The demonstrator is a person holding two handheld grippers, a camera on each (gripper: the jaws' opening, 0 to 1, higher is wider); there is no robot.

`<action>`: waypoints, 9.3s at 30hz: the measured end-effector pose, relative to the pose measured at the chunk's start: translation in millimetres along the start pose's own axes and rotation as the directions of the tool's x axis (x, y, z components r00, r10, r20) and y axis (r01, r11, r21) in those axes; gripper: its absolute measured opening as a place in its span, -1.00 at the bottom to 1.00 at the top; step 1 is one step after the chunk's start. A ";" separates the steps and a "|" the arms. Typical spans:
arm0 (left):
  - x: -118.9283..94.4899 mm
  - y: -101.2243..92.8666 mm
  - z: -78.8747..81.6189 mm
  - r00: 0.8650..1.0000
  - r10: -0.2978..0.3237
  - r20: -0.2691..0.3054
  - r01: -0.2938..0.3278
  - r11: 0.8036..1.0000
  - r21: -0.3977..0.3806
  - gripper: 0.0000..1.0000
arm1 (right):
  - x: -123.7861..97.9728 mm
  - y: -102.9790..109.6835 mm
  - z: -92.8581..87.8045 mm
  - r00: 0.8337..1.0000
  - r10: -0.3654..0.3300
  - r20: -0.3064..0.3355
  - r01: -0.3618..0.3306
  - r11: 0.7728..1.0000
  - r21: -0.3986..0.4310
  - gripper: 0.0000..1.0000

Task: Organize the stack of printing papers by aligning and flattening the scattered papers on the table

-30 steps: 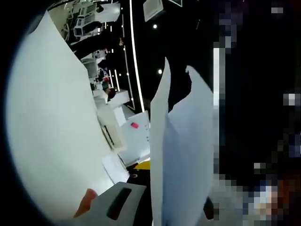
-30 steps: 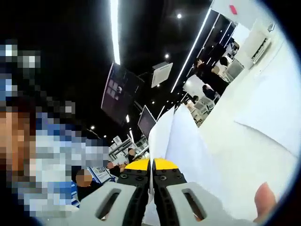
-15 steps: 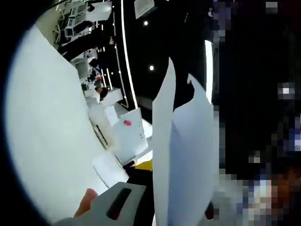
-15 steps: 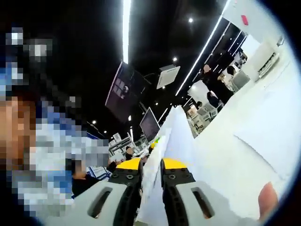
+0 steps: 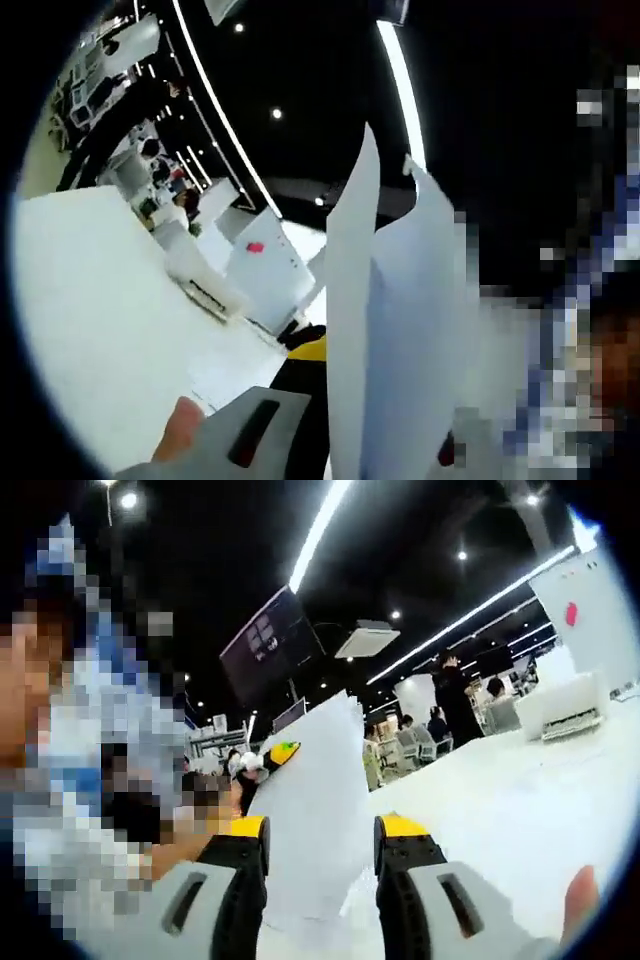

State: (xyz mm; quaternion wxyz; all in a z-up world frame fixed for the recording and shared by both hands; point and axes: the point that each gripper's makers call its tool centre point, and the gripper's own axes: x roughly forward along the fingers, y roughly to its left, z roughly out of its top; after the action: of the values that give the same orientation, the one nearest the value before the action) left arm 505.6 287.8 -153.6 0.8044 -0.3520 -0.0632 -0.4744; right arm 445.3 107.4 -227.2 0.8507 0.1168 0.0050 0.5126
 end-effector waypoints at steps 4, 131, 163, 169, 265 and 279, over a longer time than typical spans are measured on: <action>28.2 -33.8 3.4 0.996 -0.063 -0.068 0.070 0.992 0.109 -0.89 | 15.1 -8.1 19.6 1.000 -0.008 0.013 0.009 0.999 -0.038 -0.11; -45.1 -54.9 -19.5 0.985 0.020 -0.169 0.001 0.992 0.124 -0.88 | 6.3 -163.3 -88.4 0.857 -0.403 -0.320 0.322 0.905 -0.278 0.80; -39.1 -64.8 -40.4 0.985 -0.057 -0.161 0.070 0.995 0.073 -0.88 | -47.7 -153.2 -107.4 0.847 -0.381 -0.372 0.277 0.912 -0.304 0.80; -36.1 -66.6 -42.4 0.985 -0.068 -0.159 0.078 0.995 0.059 -0.88 | -48.7 -159.6 -110.9 0.855 -0.377 -0.355 0.310 0.922 -0.232 0.80; -28.3 -85.7 -38.1 0.990 -0.075 -0.117 0.085 0.993 0.081 -0.88 | 9.2 -154.4 -108.7 0.870 -0.338 -0.359 0.227 0.921 -0.315 -0.78; -27.2 -86.6 -37.9 0.990 -0.078 -0.117 0.088 0.993 0.080 -0.88 | 2.3 -140.5 -93.3 0.884 -0.303 -0.356 0.239 0.947 -0.213 -0.83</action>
State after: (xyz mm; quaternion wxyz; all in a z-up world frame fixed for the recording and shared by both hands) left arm 412.1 257.5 -149.8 0.8005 -0.2868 -0.0520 -0.5237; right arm 556.8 64.7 -346.3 0.9031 -0.0574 0.1459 0.3997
